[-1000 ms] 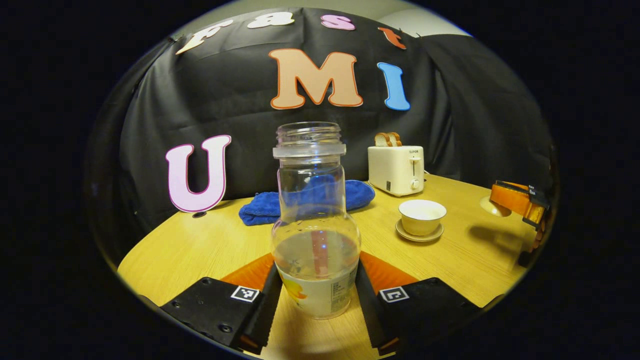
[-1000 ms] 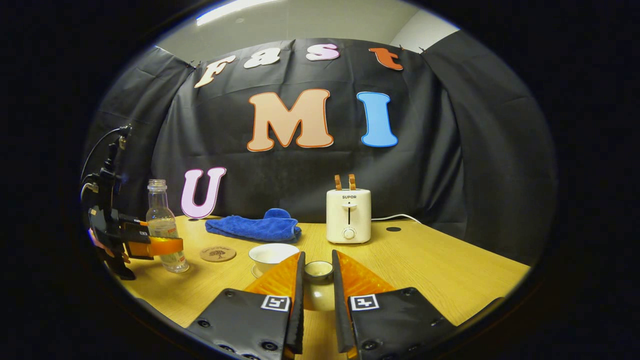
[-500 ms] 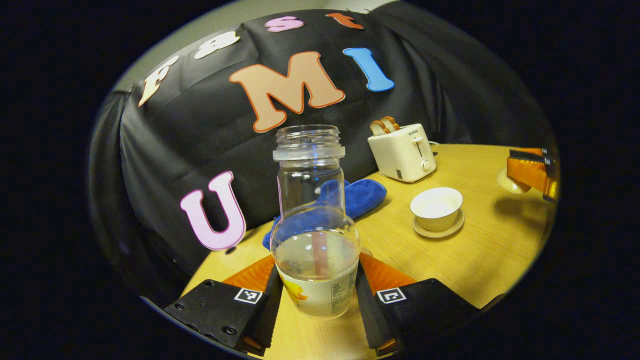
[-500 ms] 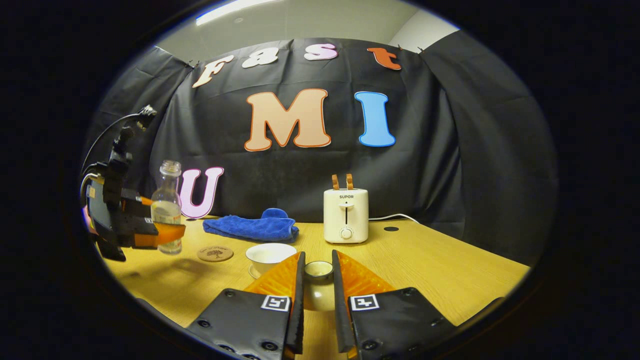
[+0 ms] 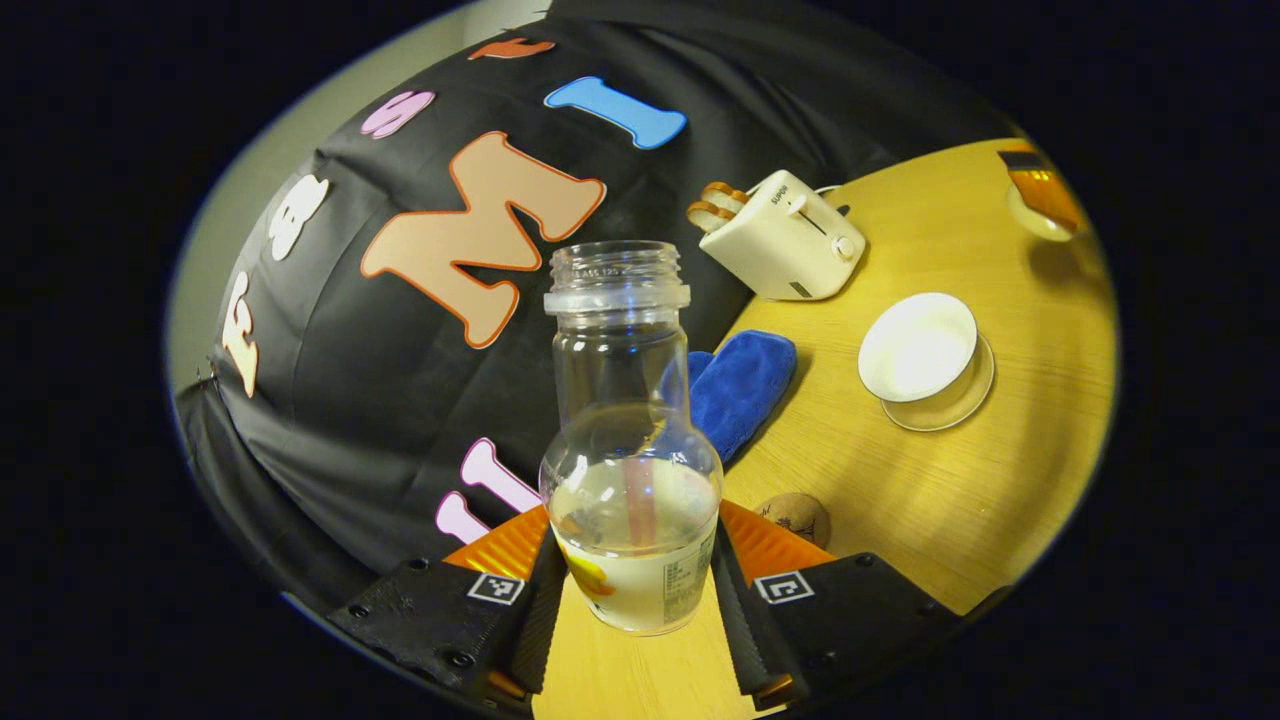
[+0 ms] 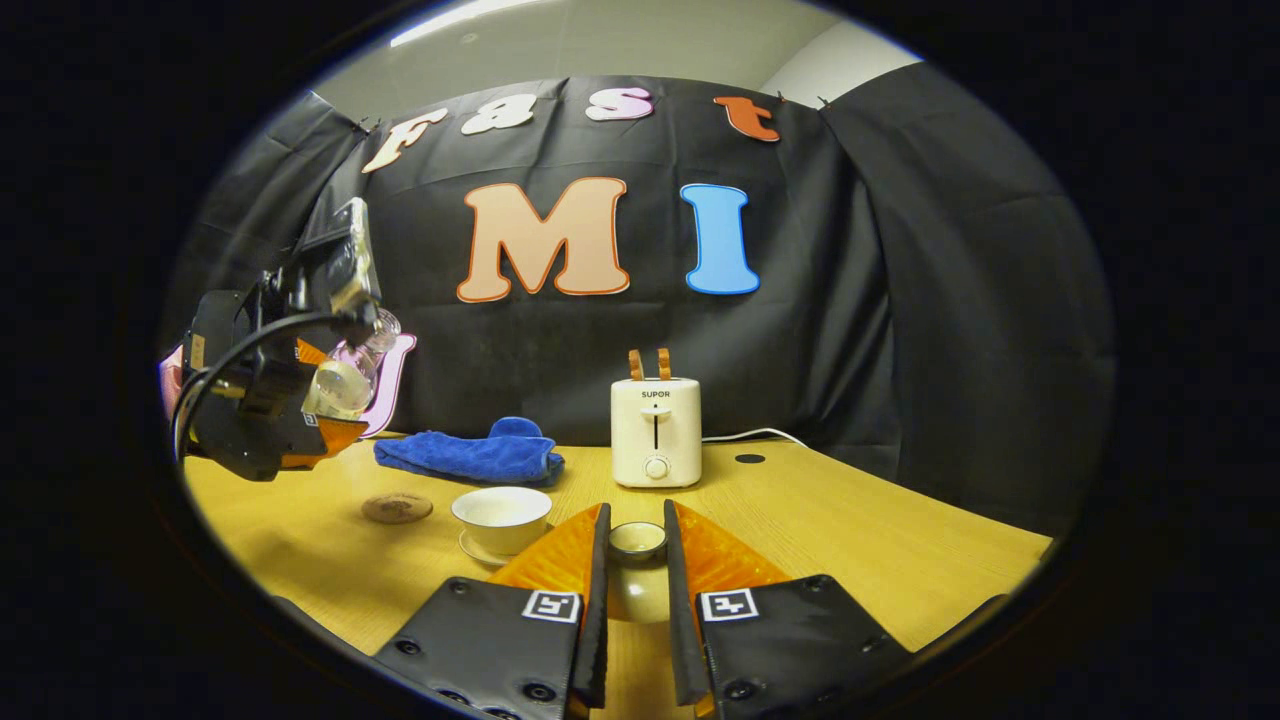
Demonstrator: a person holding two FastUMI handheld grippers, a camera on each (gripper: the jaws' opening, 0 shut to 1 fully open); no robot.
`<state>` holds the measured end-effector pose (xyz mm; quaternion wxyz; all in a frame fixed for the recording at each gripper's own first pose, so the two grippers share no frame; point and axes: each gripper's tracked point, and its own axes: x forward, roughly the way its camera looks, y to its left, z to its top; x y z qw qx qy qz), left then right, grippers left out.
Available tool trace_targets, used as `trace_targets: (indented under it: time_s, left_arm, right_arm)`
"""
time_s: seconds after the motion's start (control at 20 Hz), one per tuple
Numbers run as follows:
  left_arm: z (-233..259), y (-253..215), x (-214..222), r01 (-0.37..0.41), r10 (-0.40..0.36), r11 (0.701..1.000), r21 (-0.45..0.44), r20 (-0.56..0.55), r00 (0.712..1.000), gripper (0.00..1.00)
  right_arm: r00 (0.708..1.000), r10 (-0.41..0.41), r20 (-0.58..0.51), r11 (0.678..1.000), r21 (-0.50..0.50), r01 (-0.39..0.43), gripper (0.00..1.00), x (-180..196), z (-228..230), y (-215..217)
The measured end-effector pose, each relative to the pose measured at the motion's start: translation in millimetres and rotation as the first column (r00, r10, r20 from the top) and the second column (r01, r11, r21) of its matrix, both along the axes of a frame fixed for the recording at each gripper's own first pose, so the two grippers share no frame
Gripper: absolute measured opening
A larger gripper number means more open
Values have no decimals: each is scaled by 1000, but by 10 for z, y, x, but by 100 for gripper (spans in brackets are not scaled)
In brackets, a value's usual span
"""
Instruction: Open the teacup lid with one hand, grasp the water bottle and pour water into the teacup with the other hand; after pouring, place the water bottle on the coaster and then close the teacup lid.
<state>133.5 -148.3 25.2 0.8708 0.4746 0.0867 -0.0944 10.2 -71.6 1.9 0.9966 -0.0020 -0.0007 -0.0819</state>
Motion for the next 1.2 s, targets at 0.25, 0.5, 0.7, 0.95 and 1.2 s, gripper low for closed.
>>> trace_targets:
  time_s: [0.25, 0.5, 0.7, 0.95, 1.2]
  left_arm:
    - [-91, -35, 126, 23, -26, 976, 219, 11, 1000, 69]
    - [-353, -101, 145, 60, -52, 930, 364, -33, 998, 68]
    - [-502, -118, 147, 84, -61, 897, 435, -67, 996, 68]
    - [-543, -183, 128, 112, -78, 861, 495, -88, 993, 68]
    - [-574, -211, 215, 128, -87, 809, 573, -99, 991, 68]
  right_arm:
    - [1000, -25, 1, 1000, -1, 25, 29, -3, -2, -81]
    - [999, -32, 1, 999, -2, 32, 29, 7, 9, -112]
    - [998, -56, 1, 998, -3, 56, 30, 57, 2, -185]
    - [999, -41, 7, 999, -3, 41, 29, -36, 24, -172]
    - [999, -44, 4, 999, -3, 44, 29, -38, 13, -176]
